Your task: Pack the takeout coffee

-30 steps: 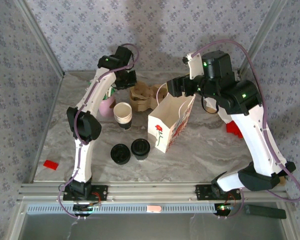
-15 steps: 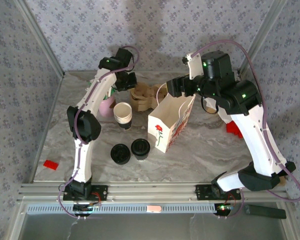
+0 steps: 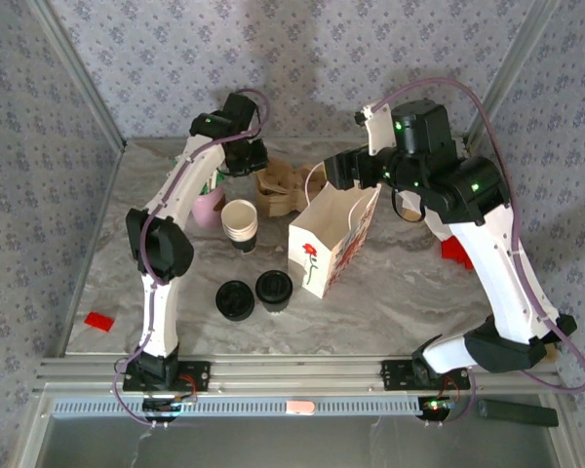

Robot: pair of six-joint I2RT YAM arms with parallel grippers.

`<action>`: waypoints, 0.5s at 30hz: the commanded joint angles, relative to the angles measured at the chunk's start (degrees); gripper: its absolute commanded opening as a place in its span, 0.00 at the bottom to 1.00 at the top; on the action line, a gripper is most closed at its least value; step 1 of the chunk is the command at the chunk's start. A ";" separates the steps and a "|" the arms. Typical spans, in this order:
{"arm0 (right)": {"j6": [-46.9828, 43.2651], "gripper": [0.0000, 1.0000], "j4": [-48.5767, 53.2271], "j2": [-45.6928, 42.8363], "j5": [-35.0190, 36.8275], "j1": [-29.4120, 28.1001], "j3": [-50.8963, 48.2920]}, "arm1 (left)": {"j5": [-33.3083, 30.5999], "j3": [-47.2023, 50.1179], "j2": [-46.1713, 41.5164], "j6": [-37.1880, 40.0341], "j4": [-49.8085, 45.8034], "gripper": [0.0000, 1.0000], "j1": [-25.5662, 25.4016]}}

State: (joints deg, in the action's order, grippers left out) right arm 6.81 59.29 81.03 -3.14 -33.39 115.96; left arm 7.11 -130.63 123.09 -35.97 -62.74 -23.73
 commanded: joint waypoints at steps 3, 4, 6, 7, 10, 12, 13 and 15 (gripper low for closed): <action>0.30 0.84 0.35 0.00 1.03 -0.71 1.37 | 2.00 1.07 -2.68 -1.06 2.08 0.15 0.04; 0.31 0.84 0.45 0.04 1.04 -0.72 1.37 | 2.04 1.21 -2.72 -1.12 2.20 0.16 0.00; 0.31 0.84 0.54 0.01 1.16 -0.80 1.46 | 2.18 1.59 -2.77 -1.25 2.50 0.17 0.04; 0.23 0.83 0.58 0.00 1.12 -0.82 1.51 | 2.20 1.84 -2.85 -1.37 2.61 0.17 0.00; 0.13 0.84 0.74 -0.01 1.35 -0.89 1.46 | 2.56 2.73 -3.03 -1.64 3.30 0.18 0.00; 0.13 0.84 0.88 0.01 1.30 -0.98 1.38 | 2.81 3.46 -3.37 -1.81 3.95 0.18 0.01; 0.13 0.84 0.98 0.02 1.42 -0.98 1.37 | 2.98 3.81 -3.60 -1.95 4.31 0.18 0.09; 0.13 0.84 0.97 0.04 1.41 -0.98 1.21 | 3.47 4.81 -4.27 -2.24 5.42 0.19 0.15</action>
State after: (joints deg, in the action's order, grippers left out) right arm 6.81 59.35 81.06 -2.52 -33.91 115.96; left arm 8.49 -126.52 122.21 -37.08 -59.55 -23.62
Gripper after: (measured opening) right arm 0.836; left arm 0.185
